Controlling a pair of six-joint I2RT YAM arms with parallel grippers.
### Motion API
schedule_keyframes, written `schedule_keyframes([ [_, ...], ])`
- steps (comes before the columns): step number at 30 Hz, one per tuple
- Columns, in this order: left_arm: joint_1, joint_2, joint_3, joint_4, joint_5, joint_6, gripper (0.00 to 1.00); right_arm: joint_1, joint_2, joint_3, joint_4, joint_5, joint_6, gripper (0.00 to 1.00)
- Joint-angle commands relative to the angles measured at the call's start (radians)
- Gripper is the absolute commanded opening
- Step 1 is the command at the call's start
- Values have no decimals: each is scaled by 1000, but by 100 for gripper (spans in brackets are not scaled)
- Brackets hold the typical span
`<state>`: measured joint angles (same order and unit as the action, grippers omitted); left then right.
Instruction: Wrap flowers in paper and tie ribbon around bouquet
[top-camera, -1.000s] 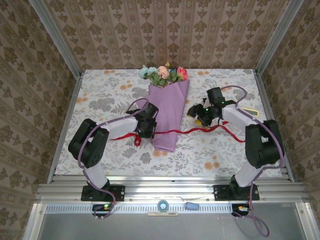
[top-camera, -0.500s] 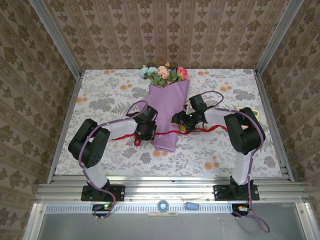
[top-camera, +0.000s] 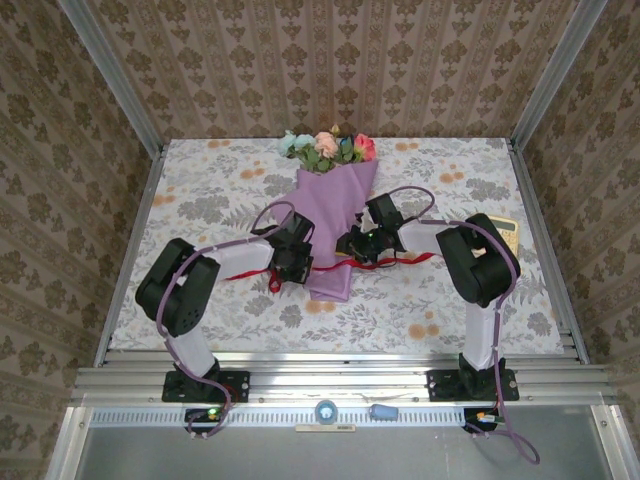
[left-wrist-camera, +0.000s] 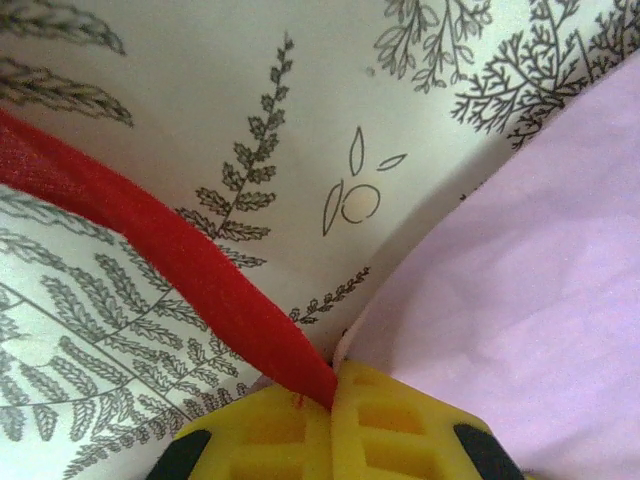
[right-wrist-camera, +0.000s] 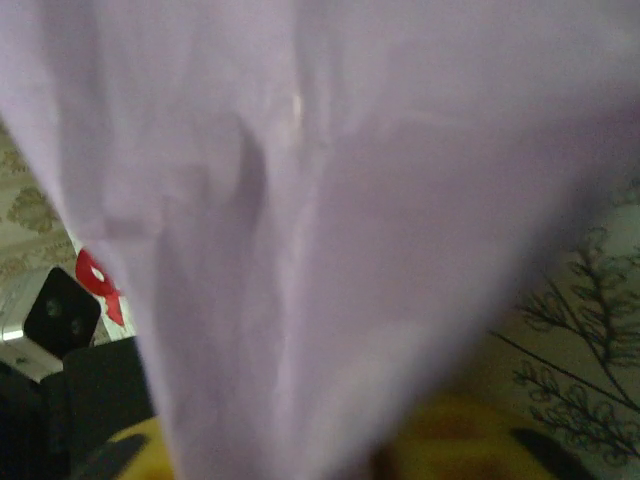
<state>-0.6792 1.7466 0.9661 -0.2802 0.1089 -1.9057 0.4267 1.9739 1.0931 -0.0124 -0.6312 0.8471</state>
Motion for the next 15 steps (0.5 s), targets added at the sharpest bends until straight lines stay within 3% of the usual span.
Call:
schedule_keyframes([
  [1, -2, -63, -24, -81, -1, 64, 0, 6, -10, 11, -11, 58, -5, 13],
  [5, -33, -144, -65, -98, 30, 78, 0, 6, -39, -5, 13, 95, 11, 0],
  [15, -170, -326, -219, -172, 87, 95, 0, 6, -66, -17, 71, 119, 56, 0],
])
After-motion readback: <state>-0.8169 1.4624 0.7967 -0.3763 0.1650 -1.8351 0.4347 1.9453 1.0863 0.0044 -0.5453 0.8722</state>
